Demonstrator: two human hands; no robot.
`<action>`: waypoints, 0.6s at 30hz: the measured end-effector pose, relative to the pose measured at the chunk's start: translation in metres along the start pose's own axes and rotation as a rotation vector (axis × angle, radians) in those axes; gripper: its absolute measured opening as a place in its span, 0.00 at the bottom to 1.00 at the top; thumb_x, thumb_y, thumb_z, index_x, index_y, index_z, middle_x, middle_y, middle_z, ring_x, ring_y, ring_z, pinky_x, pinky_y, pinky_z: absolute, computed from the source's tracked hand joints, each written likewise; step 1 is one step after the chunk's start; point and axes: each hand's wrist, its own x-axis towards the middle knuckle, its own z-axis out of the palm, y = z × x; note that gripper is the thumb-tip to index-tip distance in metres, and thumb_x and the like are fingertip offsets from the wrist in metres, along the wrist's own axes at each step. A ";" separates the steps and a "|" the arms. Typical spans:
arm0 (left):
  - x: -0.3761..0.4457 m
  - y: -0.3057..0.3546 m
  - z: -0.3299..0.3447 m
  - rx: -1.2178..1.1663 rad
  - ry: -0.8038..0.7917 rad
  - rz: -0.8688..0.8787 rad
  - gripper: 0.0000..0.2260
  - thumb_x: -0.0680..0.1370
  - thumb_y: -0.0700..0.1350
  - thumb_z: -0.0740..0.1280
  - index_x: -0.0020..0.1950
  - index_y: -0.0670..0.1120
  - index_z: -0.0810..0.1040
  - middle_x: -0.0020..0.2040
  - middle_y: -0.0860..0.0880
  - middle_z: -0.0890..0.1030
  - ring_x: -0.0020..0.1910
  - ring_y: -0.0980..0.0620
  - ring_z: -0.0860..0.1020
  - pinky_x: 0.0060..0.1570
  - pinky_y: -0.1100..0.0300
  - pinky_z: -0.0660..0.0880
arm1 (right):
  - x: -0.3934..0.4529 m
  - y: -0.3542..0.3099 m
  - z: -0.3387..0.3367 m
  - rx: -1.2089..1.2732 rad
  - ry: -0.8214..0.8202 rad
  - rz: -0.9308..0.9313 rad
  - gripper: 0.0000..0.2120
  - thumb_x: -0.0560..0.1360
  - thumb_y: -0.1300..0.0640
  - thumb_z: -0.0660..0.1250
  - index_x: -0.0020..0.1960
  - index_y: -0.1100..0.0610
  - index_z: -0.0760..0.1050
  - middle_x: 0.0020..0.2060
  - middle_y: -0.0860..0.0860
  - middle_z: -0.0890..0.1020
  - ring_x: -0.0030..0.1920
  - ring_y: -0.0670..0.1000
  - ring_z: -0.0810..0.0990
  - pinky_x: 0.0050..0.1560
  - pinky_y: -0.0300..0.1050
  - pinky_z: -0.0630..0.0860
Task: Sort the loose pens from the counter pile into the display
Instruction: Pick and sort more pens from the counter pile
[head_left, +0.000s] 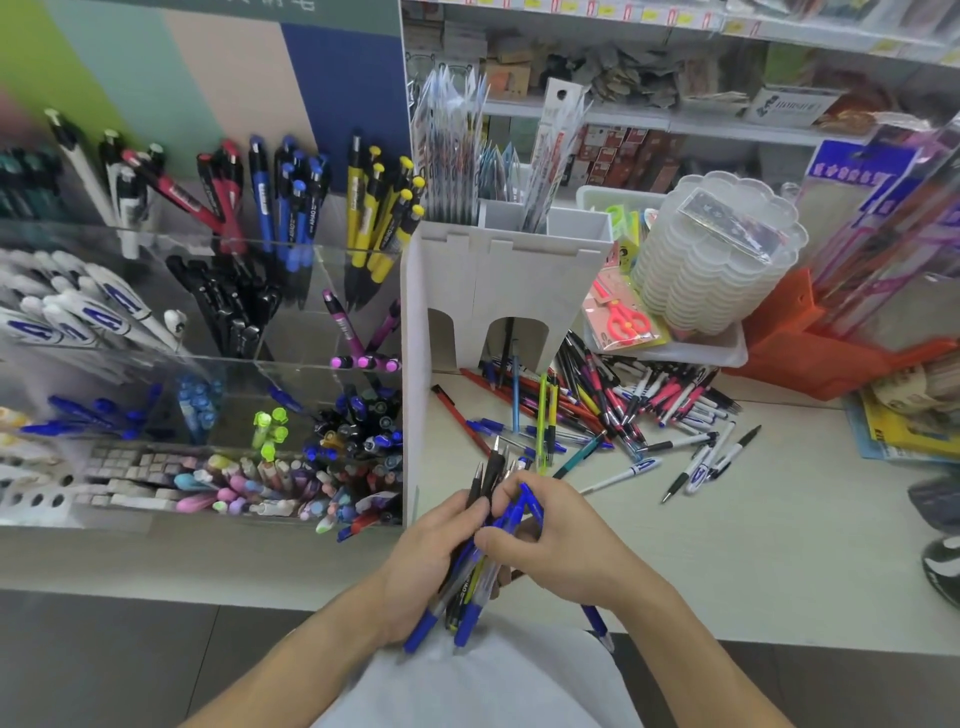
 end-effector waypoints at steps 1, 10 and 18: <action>0.001 0.000 0.000 0.000 0.007 0.008 0.15 0.80 0.47 0.63 0.63 0.43 0.77 0.56 0.37 0.83 0.51 0.43 0.82 0.49 0.54 0.80 | -0.001 0.002 0.002 0.069 -0.017 0.023 0.07 0.76 0.60 0.72 0.48 0.56 0.73 0.26 0.48 0.73 0.23 0.48 0.70 0.25 0.43 0.68; 0.009 0.002 -0.001 0.093 0.111 0.091 0.17 0.79 0.46 0.68 0.62 0.37 0.75 0.47 0.33 0.82 0.42 0.41 0.82 0.39 0.54 0.82 | -0.004 0.005 -0.001 0.373 -0.010 0.105 0.06 0.81 0.66 0.63 0.46 0.60 0.75 0.25 0.49 0.62 0.25 0.49 0.55 0.27 0.41 0.56; 0.010 -0.002 0.005 0.108 0.065 0.102 0.16 0.78 0.48 0.71 0.55 0.38 0.74 0.39 0.43 0.79 0.32 0.48 0.77 0.33 0.55 0.76 | 0.005 0.011 -0.024 0.568 0.274 0.078 0.10 0.81 0.66 0.63 0.42 0.59 0.68 0.25 0.49 0.61 0.25 0.47 0.55 0.26 0.40 0.55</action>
